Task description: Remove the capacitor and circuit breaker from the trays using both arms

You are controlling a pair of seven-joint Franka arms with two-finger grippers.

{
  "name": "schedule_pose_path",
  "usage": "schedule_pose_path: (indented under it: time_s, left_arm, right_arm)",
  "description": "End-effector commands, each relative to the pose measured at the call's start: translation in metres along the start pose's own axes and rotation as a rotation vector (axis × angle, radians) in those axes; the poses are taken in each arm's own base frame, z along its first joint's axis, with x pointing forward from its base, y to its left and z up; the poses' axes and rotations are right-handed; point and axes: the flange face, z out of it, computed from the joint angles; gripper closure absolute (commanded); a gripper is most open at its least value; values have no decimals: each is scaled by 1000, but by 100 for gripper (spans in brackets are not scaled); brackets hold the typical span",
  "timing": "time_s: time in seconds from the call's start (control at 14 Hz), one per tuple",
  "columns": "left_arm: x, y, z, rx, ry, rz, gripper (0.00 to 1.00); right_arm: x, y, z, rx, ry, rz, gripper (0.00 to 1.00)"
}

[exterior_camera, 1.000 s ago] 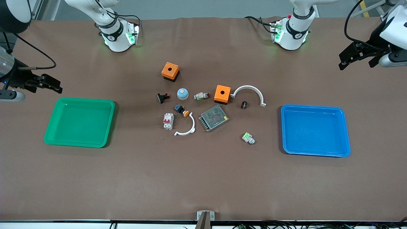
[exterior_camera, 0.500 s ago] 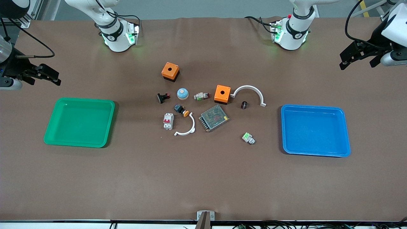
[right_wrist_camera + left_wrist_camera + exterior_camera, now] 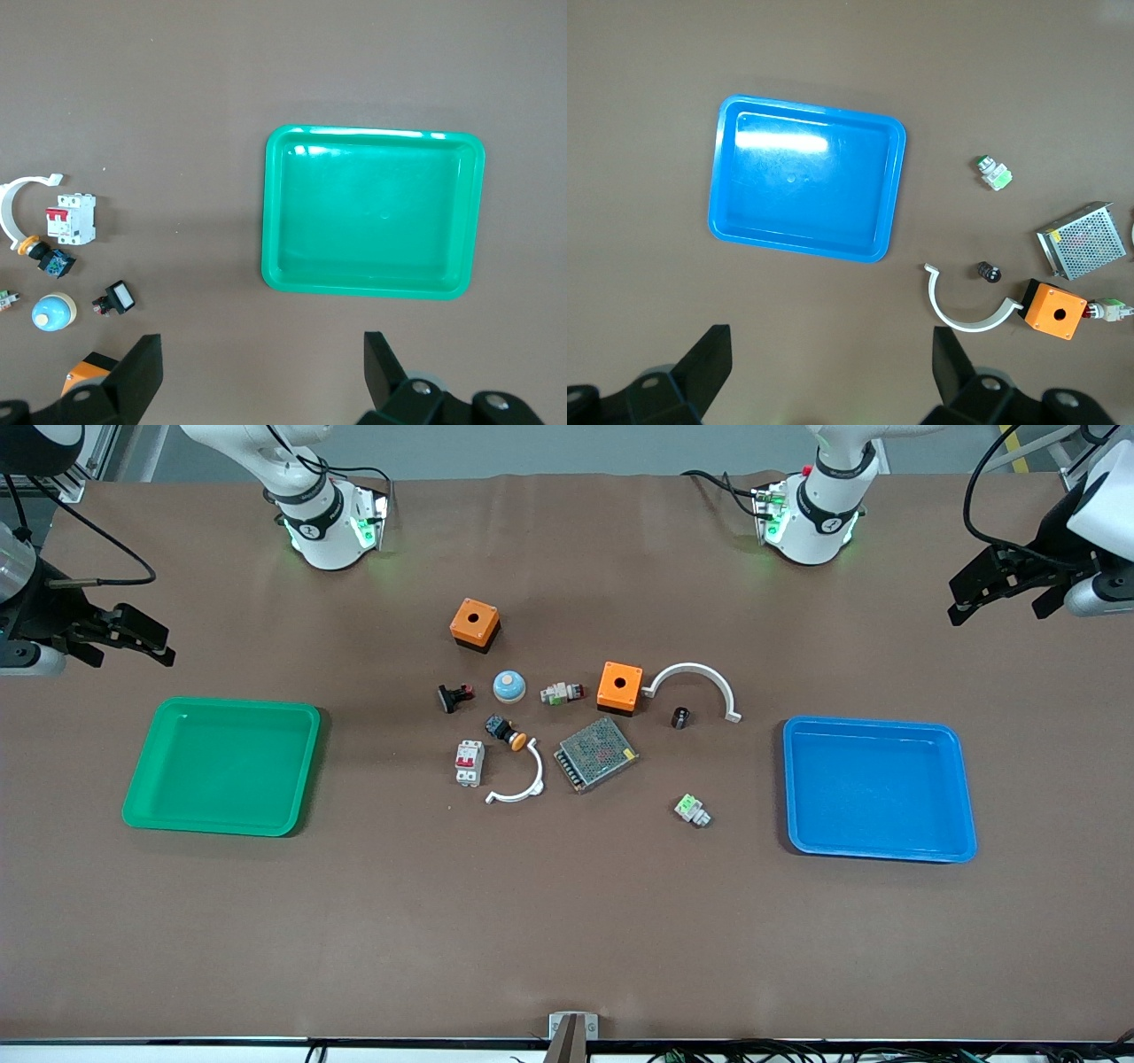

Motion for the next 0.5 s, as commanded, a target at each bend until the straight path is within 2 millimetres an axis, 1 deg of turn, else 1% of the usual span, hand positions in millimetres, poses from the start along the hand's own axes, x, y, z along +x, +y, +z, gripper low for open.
schedule_pose_path:
  time_s: [0.0,0.21,0.43]
  left_arm:
    - [3,-3,-6,-9,5,-2,0]
    - [3,-4,-5,-8,2,-3,0]
    - [2,-5,-5,-5,-6,-5,0]
  right_arm:
    - [-8,6,-1,9,10,-15,0]
    - [-9,6,-1,3,6,-19,0]
    - [-10,10,-2,-20,4,-18,0]
